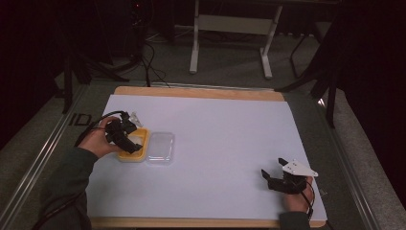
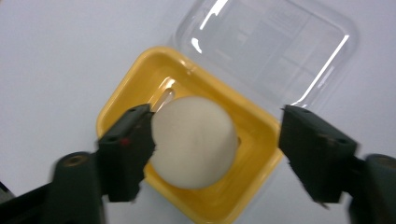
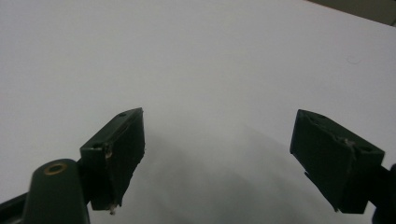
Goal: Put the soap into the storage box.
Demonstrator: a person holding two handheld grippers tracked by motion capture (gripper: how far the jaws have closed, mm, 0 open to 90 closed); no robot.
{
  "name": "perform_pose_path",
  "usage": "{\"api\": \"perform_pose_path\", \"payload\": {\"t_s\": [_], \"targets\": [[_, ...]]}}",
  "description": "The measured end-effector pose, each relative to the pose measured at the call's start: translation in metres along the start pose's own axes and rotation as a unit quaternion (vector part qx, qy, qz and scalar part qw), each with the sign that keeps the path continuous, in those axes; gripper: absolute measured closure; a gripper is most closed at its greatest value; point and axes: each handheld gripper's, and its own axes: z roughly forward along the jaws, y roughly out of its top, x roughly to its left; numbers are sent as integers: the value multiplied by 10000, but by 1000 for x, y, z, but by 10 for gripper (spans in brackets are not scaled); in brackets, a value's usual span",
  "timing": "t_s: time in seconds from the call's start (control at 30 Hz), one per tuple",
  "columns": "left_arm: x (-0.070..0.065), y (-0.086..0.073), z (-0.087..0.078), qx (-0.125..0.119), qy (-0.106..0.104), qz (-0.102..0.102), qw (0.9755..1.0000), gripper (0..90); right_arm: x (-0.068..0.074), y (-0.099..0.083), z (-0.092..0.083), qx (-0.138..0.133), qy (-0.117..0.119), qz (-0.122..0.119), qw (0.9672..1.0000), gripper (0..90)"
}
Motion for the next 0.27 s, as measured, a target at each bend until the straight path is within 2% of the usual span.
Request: {"api": "perform_pose_path", "payload": {"t_s": [0.1,0.2,0.27], "targets": [[-3,1,-1,-56,-29,16,10000,364,0,0,0,-1,0,-4,10000,177],[-14,1,-1,-92,-8,137,9999,375,0,0,0,1,8,1,10000,177],[-21,-2,-2,-264,44,50,9996,370,0,0,0,10,13,1,10000,177]]}}
